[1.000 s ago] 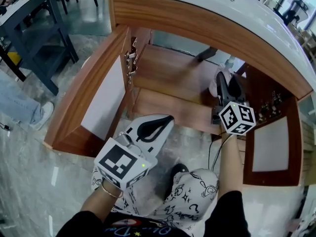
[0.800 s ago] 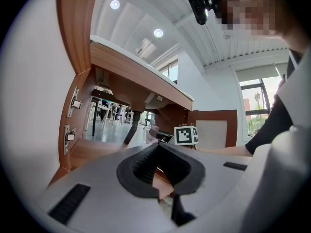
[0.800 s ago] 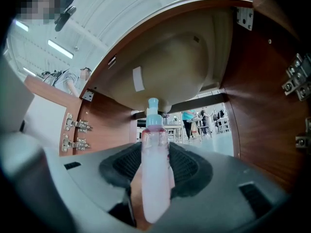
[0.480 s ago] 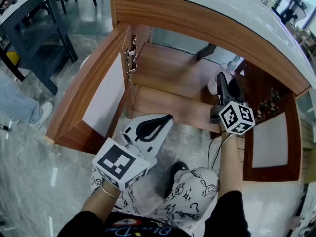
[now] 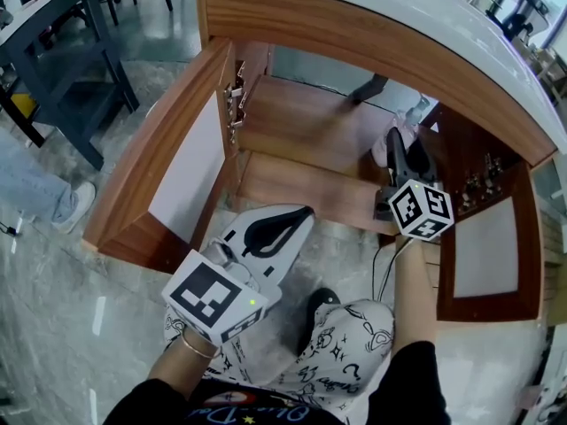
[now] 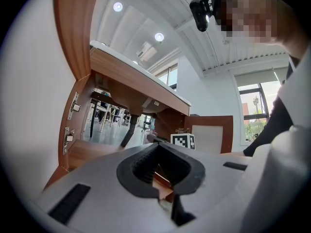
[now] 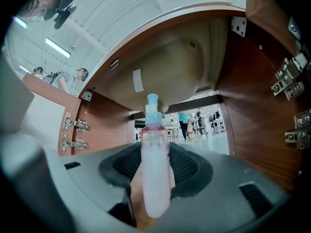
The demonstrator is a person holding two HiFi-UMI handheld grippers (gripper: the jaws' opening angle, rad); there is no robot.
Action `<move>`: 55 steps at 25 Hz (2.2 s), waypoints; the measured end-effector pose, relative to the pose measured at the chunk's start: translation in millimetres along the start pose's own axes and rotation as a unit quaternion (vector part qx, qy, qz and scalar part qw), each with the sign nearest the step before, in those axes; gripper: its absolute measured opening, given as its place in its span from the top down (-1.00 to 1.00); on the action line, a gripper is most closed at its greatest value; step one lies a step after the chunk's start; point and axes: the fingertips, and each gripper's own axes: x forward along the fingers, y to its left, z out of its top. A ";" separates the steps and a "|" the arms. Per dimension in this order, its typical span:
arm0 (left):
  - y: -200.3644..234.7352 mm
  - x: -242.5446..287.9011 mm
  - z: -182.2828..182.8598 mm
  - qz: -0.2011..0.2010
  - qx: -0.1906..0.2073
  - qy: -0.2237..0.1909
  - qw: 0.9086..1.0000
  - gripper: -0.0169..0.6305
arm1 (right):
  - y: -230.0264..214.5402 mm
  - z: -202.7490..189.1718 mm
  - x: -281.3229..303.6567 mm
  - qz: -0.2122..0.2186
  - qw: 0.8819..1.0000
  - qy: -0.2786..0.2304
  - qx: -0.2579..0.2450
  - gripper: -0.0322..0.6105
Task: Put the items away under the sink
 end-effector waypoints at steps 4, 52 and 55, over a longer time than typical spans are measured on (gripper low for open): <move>0.8 -1.6 -3.3 0.001 0.002 0.004 1.000 0.92 | 0.0 -0.5 0.6 0.006 1.000 0.012 -0.005 0.32; 0.9 -21.0 -22.4 0.014 0.012 0.010 1.000 0.92 | 94.0 30.0 -68.9 0.119 0.989 -0.011 0.086 0.88; -2.0 -20.8 -25.4 0.013 0.014 0.009 1.000 0.92 | 100.6 25.9 -72.3 0.133 0.985 -0.004 0.107 0.88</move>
